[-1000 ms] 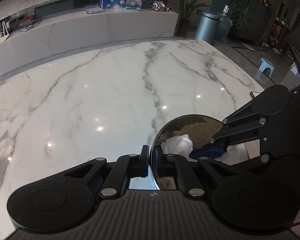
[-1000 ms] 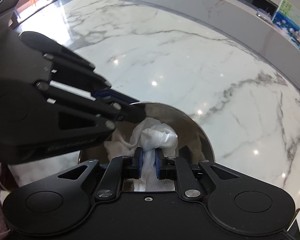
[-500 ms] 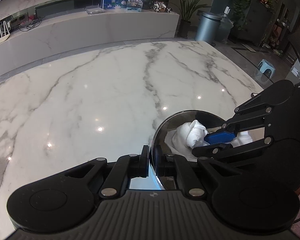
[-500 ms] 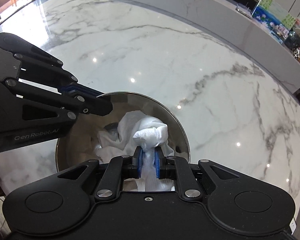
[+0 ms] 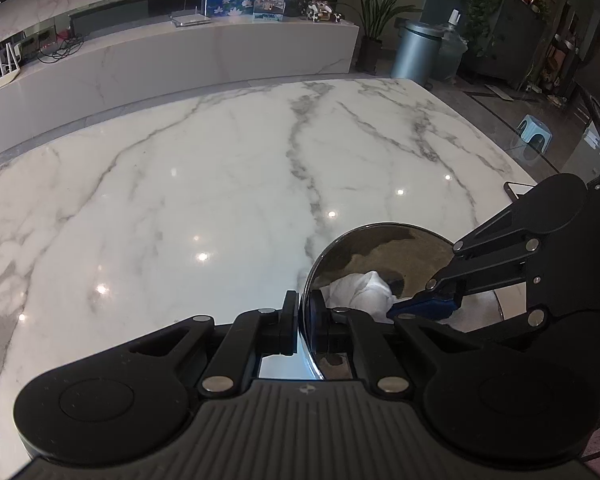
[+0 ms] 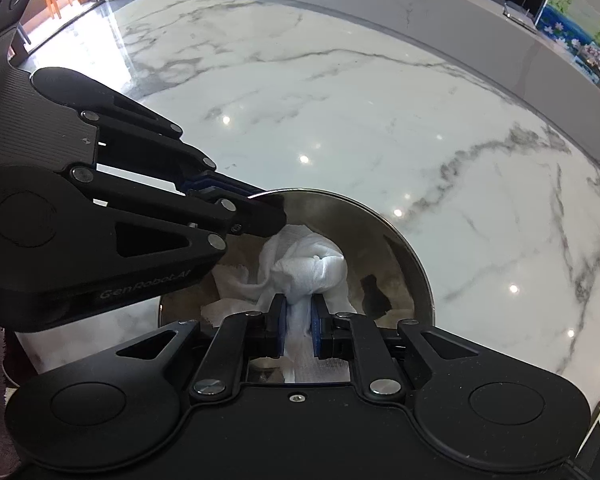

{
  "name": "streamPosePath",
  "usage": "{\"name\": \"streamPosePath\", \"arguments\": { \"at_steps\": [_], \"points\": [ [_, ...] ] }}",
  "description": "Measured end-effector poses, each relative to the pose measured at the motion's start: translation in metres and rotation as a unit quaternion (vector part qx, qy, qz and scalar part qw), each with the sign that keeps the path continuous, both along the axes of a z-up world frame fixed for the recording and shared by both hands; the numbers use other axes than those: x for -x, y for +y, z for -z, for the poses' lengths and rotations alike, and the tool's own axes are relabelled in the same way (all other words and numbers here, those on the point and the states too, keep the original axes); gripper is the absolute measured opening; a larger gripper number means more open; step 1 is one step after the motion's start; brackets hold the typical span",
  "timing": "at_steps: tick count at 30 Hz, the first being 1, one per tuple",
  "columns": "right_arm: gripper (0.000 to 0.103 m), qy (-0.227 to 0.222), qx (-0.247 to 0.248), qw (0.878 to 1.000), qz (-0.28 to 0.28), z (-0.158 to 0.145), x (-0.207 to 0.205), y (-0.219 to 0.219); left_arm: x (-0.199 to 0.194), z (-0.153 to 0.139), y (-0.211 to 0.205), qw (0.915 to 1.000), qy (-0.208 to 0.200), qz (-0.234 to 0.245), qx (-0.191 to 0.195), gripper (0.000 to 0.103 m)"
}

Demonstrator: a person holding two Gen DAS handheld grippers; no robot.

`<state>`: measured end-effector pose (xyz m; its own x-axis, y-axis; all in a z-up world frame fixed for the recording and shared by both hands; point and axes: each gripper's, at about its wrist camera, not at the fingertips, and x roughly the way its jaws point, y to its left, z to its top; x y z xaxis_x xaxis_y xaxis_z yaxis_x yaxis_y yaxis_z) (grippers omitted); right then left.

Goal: Clean bowl
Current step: 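Continue wiping inside the bowl with the right gripper while the left tilts the rim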

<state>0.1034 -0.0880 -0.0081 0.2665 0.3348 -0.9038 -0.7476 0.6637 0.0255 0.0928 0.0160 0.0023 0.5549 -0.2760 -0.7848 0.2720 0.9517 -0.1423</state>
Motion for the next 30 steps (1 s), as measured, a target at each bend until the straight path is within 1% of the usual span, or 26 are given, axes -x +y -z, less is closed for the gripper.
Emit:
{"name": "streamPosePath", "arguments": {
  "at_steps": [2,8,12,17,19,20,24,25,27,29,30],
  "points": [
    [0.012,-0.001,-0.002,1.000,0.003,0.000,-0.001,0.002,0.000,0.000,0.000,1.0000,0.000,0.001,-0.001,0.004],
    [0.011,-0.010,-0.013,0.999,0.044,0.002,-0.007,-0.003,0.001,0.000,0.001,1.0000,0.001,0.004,0.002,0.004],
    [0.011,-0.020,-0.011,0.999,0.049,0.001,-0.005,-0.003,0.001,0.002,0.000,1.0000,0.001,0.005,0.003,0.005],
    [0.011,-0.033,0.005,0.998,0.053,-0.001,-0.007,-0.006,0.001,0.002,0.003,0.9999,0.006,0.001,0.014,0.005],
    [0.011,-0.033,0.005,0.998,0.059,-0.001,-0.009,-0.009,0.000,0.002,0.004,0.9998,0.009,-0.003,0.018,0.007],
    [0.011,-0.032,0.003,0.997,0.063,0.000,-0.010,-0.010,0.001,0.001,0.005,0.9997,0.010,-0.006,0.020,0.008],
    [0.011,-0.033,-0.005,0.996,0.079,0.001,-0.011,-0.014,0.002,0.001,0.009,0.9995,0.015,-0.021,0.021,0.021],
    [0.011,-0.035,-0.006,0.996,0.084,0.001,-0.011,-0.015,0.002,0.001,0.010,0.9994,0.017,-0.022,0.022,0.022],
    [0.011,-0.039,-0.007,0.995,0.094,0.002,-0.012,-0.016,0.004,0.001,0.012,0.9991,0.023,-0.025,0.028,0.030],
    [0.011,-0.043,-0.005,0.994,0.100,0.001,-0.013,-0.018,0.005,0.001,0.012,0.9989,0.027,-0.021,0.030,0.033],
    [0.011,-0.044,-0.005,0.994,0.101,0.001,-0.014,-0.019,0.006,0.001,0.012,0.9989,0.030,-0.019,0.032,0.033]
  ]
}}
